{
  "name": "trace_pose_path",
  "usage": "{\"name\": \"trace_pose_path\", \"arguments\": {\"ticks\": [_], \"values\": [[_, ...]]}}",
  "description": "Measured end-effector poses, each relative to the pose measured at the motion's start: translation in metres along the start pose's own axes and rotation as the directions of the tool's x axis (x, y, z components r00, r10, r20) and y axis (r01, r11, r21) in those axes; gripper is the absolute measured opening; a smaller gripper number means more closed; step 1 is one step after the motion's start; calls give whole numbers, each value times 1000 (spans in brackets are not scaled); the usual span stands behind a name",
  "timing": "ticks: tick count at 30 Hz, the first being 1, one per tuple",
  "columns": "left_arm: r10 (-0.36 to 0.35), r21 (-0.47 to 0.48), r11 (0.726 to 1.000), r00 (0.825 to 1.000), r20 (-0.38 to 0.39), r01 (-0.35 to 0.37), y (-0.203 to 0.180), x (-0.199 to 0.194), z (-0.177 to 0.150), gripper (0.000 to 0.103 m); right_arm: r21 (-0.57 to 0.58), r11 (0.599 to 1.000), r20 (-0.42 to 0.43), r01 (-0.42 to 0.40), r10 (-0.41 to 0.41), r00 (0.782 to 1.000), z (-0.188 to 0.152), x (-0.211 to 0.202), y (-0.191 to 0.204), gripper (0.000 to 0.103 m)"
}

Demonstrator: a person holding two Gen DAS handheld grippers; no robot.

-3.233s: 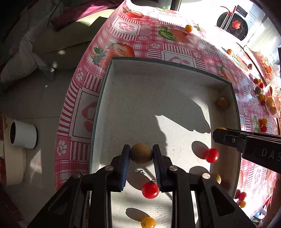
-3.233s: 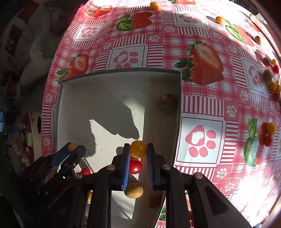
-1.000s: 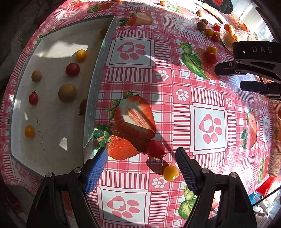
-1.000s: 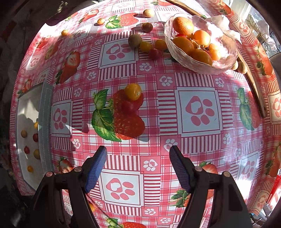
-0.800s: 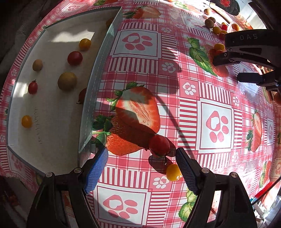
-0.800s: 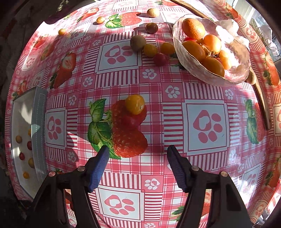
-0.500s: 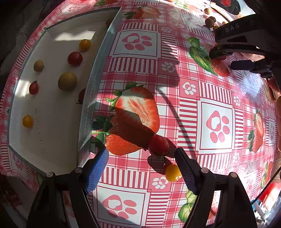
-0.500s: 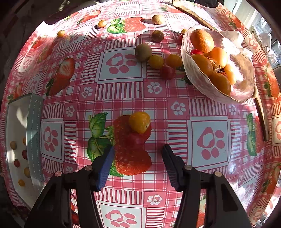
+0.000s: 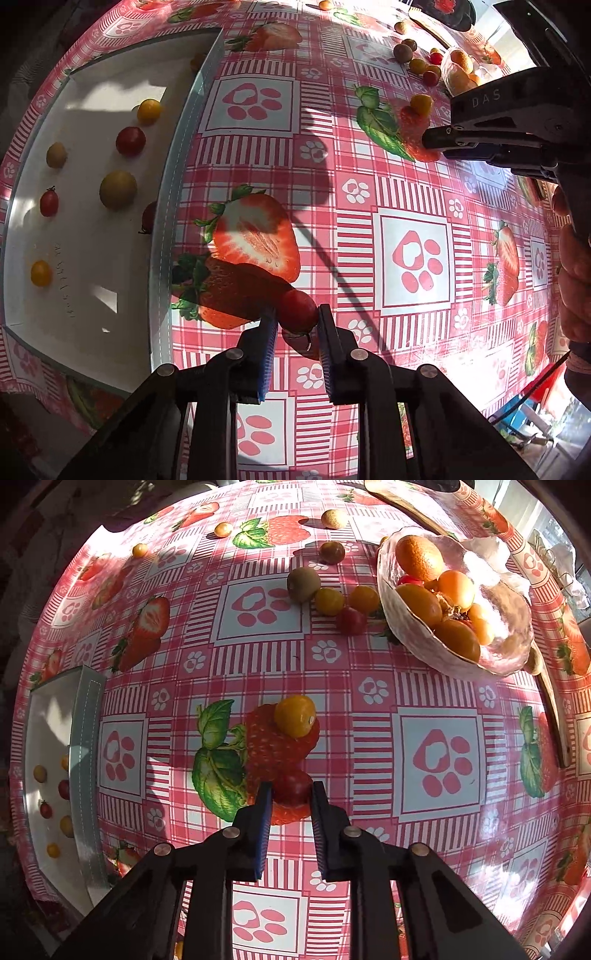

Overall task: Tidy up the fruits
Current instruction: 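Grasp a red cherry tomato from the tablecloth with each gripper, then carry both red cherry tomatoes over the white tray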

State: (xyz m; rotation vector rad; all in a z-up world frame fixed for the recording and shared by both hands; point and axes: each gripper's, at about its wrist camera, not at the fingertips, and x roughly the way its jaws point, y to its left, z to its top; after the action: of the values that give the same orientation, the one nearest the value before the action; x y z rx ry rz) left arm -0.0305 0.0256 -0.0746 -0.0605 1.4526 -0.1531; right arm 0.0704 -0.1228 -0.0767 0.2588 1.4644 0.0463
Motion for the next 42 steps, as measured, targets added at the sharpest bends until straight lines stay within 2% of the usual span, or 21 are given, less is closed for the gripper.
{"name": "trace_pose_path", "arguments": {"ticks": [10,19,25,42], "values": [[-48,68,997,999,15,47,-2,-25,-4,23,50,997,-65,-50,53,996,-58,-12,-22,23],[-63,94,994,997,50,59,10,-44,-4,23,70,996,-68,-57,61,996,-89,-33,-29,23],[-61,81,995,995,74,55,24,-56,-3,23,60,996,-61,-63,67,996,-87,-44,-15,23],[-36,7,999,989,140,35,87,-80,5,23,-48,993,-45,-104,101,994,-70,-52,67,23]]}}
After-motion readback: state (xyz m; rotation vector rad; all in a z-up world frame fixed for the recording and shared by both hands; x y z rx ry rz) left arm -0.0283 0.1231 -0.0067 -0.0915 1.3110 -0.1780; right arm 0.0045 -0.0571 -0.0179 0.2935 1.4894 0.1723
